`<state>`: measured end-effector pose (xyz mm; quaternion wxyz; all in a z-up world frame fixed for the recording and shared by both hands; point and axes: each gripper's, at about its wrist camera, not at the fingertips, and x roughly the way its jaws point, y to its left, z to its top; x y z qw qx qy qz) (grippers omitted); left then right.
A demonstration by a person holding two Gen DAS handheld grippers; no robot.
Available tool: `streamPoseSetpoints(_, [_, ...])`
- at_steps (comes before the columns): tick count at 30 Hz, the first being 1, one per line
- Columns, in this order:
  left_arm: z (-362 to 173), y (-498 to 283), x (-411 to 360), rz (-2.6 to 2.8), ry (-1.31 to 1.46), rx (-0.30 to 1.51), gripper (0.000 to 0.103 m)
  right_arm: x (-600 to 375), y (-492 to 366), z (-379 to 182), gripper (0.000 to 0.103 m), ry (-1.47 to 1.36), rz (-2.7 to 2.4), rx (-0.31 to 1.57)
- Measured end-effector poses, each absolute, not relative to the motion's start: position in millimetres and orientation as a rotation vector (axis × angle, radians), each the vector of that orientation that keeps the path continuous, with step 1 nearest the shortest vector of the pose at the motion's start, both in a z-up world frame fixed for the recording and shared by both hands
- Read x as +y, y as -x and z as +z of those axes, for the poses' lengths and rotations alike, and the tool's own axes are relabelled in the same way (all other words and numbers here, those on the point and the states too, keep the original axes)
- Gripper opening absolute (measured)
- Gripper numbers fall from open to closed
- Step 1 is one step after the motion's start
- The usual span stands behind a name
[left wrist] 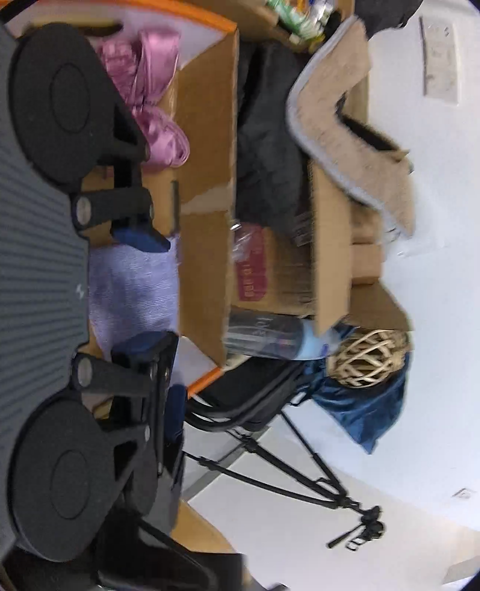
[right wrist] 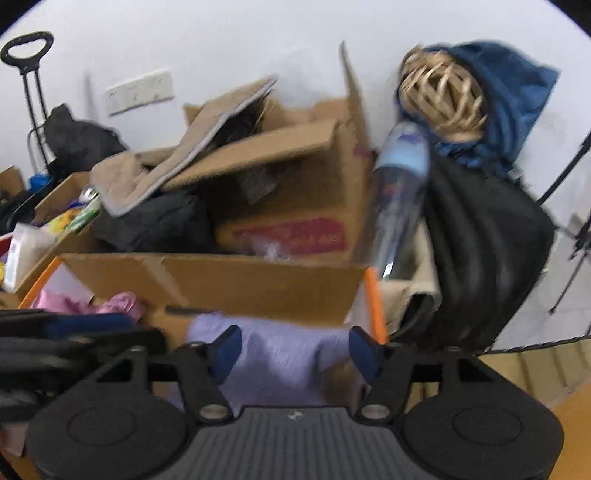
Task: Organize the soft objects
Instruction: 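Carry the lavender cloth into the cardboard box and open both grippers, then move both tools back over the table items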
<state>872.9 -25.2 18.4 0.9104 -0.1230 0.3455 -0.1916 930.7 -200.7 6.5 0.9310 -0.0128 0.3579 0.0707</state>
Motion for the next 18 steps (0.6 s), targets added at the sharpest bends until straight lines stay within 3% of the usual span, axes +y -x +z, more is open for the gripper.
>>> streamPoseSetpoints(8, [109, -770, 1, -0.361, 0.175, 0.575, 0.082, -206, -827, 92, 0.066, 0.024, 0.229, 0.594])
streamPoseSetpoints(12, [132, -680, 17, -0.329, 0.085, 0.462, 0.096, -212, -733, 141, 0.088, 0.064, 0.298, 0.465])
streamPoseSetpoints(18, [127, -562, 30, -0.271, 0.007, 0.37, 0.098, -217, -600, 156, 0.093, 0.075, 0.355, 0.369])
